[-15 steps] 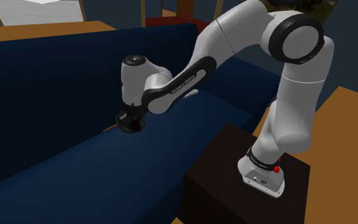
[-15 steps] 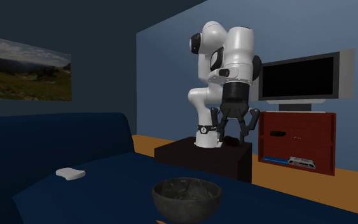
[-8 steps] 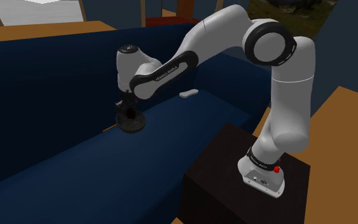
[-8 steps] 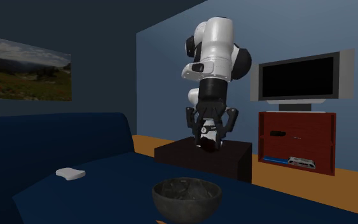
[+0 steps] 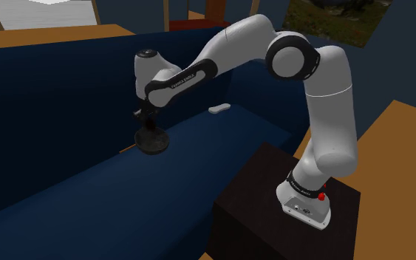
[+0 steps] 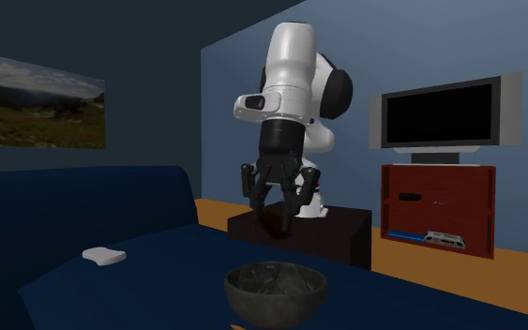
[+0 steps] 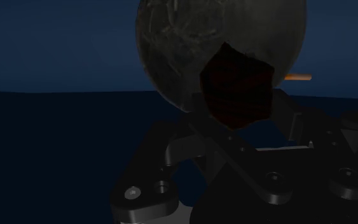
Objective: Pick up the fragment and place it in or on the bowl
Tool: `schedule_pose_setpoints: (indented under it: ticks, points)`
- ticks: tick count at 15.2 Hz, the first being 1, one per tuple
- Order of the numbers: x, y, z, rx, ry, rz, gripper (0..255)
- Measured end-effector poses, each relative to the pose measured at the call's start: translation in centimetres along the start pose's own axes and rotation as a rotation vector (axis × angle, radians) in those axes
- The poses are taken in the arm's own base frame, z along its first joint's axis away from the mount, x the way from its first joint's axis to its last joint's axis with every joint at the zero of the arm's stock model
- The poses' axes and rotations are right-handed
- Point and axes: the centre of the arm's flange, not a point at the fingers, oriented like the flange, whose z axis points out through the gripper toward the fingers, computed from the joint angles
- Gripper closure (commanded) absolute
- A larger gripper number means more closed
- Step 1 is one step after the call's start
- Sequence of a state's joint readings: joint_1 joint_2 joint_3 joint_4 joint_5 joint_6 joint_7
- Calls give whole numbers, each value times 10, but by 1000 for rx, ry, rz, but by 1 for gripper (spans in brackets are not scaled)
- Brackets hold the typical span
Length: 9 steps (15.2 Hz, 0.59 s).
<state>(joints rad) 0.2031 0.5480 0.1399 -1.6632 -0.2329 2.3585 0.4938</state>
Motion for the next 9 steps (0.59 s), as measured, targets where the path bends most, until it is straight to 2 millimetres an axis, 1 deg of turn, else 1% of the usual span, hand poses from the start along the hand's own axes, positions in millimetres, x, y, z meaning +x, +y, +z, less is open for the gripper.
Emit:
schedule_pose_setpoints:
  ticks: [9]
  points:
    - [-7,-1,47,0,0,0,255]
